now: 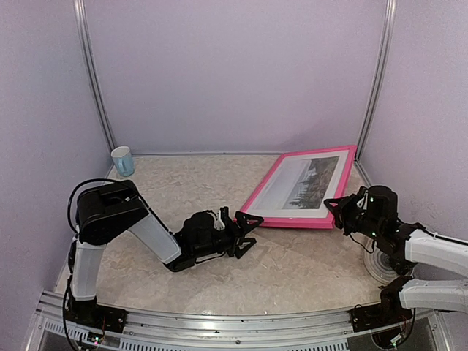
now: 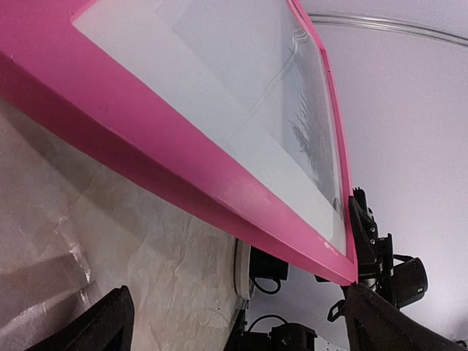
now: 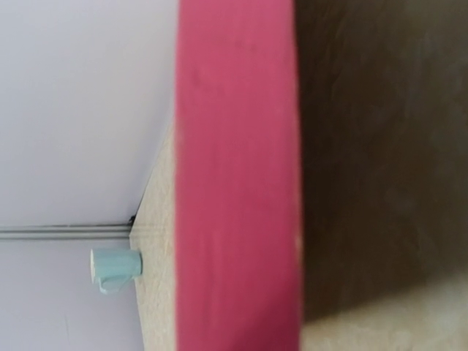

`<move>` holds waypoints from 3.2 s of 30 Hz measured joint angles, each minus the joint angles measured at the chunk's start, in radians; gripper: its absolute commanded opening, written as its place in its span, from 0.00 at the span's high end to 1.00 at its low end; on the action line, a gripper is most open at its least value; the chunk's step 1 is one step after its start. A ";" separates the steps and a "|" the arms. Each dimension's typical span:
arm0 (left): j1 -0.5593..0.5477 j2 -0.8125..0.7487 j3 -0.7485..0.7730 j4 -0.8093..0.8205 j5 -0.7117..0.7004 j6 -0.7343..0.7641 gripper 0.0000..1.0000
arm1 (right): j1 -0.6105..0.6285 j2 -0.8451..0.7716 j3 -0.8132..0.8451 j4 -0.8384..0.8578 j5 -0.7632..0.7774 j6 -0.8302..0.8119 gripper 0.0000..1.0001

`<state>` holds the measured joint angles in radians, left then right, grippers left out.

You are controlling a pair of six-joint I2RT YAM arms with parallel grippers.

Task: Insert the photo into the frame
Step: Pass from the right arm to the left, then rotate the photo frame at the center of the board.

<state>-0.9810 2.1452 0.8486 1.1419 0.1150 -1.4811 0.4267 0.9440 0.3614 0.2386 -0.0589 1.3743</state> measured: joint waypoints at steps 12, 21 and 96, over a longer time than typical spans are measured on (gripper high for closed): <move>0.018 0.076 0.045 0.072 -0.033 -0.050 0.01 | 0.119 0.008 -0.027 0.042 0.027 0.043 0.91; 0.027 0.090 0.015 0.188 -0.060 -0.084 0.01 | 0.183 0.042 -0.055 0.108 0.050 0.075 0.77; 0.169 -0.328 -0.492 -0.066 -0.153 0.167 0.57 | -0.221 0.909 0.956 -0.492 -0.317 -1.051 0.01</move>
<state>-0.8124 1.8175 0.3565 1.0760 -0.0380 -1.3144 0.2058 1.8526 1.3174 -0.2531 -0.3763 0.3229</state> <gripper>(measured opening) 0.432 0.992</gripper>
